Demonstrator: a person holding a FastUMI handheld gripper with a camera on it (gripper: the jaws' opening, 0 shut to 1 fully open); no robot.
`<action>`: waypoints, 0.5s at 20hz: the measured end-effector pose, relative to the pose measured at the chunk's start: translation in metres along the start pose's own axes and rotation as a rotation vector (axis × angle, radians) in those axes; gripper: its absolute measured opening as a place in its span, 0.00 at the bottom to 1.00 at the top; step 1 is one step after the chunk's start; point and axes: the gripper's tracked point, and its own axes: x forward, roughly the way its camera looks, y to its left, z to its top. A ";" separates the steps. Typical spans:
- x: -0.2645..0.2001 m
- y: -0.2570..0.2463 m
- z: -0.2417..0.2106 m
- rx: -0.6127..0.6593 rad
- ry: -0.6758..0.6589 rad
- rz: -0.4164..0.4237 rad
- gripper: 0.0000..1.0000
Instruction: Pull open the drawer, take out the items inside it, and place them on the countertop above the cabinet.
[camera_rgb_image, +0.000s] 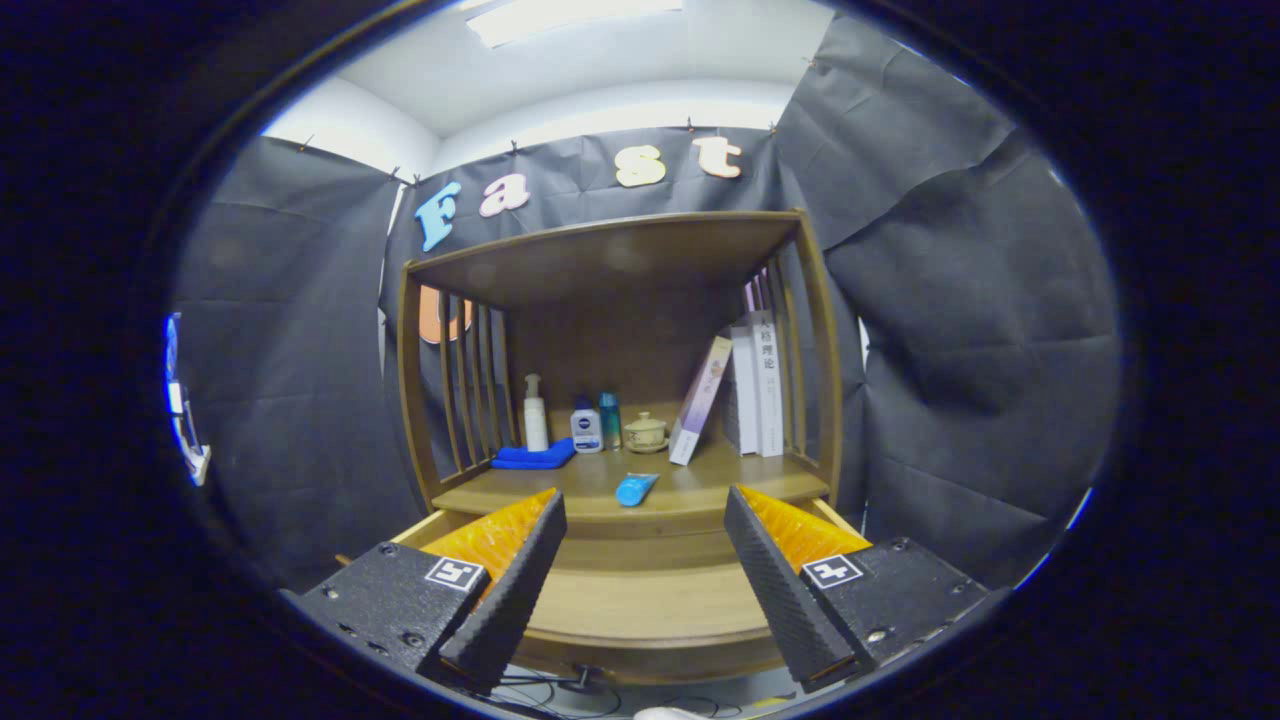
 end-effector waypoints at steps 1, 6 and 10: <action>-0.006 -0.004 -0.008 -0.005 -0.007 -0.010 1.00; -0.023 -0.005 -0.052 -0.035 -0.005 -0.021 1.00; -0.032 -0.002 -0.093 -0.065 0.038 -0.043 1.00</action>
